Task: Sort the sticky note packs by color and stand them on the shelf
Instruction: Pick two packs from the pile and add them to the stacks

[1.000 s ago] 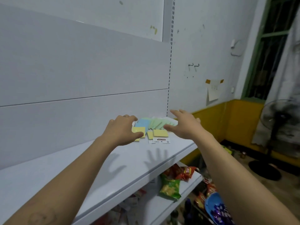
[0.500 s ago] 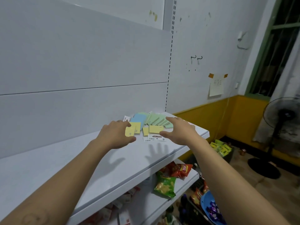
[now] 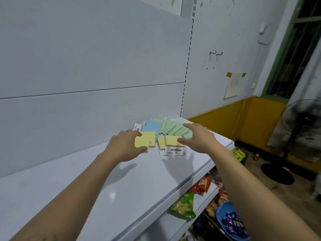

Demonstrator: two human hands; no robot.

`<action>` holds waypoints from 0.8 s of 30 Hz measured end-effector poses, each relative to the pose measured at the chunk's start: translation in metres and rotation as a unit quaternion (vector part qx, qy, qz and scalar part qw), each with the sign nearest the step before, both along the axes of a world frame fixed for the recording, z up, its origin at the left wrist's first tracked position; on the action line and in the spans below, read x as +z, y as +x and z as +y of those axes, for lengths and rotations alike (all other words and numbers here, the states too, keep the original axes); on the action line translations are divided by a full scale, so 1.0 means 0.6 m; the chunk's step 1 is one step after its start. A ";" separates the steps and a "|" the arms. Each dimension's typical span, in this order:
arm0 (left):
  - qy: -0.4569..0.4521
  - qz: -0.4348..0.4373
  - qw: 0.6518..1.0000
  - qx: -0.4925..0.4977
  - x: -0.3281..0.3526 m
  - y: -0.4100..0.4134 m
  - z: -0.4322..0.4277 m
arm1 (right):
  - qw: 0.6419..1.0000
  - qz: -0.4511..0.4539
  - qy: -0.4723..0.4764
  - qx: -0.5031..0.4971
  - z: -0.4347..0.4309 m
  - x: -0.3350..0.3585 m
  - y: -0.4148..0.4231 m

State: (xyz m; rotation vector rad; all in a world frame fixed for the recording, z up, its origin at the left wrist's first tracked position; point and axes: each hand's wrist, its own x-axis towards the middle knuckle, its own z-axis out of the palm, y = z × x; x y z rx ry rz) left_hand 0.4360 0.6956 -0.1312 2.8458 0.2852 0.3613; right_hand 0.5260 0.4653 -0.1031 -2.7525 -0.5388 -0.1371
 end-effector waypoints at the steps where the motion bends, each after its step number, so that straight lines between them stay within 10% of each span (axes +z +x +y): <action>1: 0.001 -0.002 1.000 -0.003 -0.003 0.009 0.005 | 1.000 -0.001 0.000 -0.003 0.002 -0.001 0.005; 24: 0.021 -0.007 0.993 0.117 -0.041 0.213 -0.045 | 0.996 0.036 0.034 0.080 -0.007 -0.073 0.305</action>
